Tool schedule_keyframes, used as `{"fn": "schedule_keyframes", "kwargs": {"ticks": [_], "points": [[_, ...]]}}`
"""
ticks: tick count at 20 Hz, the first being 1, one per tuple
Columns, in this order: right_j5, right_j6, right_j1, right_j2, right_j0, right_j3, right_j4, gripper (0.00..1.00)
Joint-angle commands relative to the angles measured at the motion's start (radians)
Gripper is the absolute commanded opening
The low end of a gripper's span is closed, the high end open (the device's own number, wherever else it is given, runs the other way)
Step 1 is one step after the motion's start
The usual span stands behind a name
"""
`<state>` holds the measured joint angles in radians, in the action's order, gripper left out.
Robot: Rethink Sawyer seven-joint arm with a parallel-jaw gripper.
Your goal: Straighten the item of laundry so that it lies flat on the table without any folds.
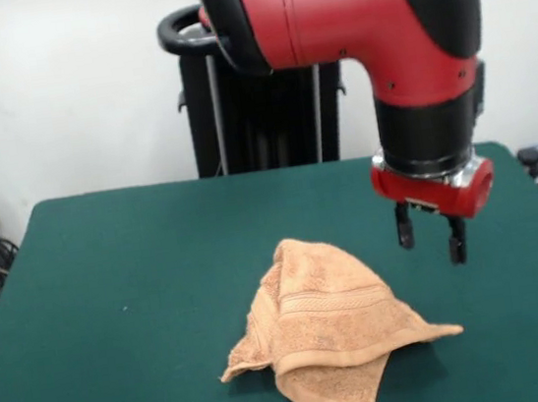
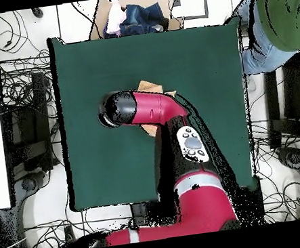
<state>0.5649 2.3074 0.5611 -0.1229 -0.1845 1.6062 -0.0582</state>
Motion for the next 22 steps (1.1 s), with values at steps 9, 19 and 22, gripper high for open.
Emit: {"fn": "schedule_keyframes", "kwargs": {"ticks": [9, 19, 22], "points": [[0.134, -0.21, -0.11, -0.152, -0.084, -0.124, 0.18, 1.0], [0.185, -0.17, -0.049, -0.184, -0.092, -0.09, 0.217, 1.0], [0.188, -0.161, -0.034, -0.189, -0.094, -0.077, 0.219, 1.0]]}}
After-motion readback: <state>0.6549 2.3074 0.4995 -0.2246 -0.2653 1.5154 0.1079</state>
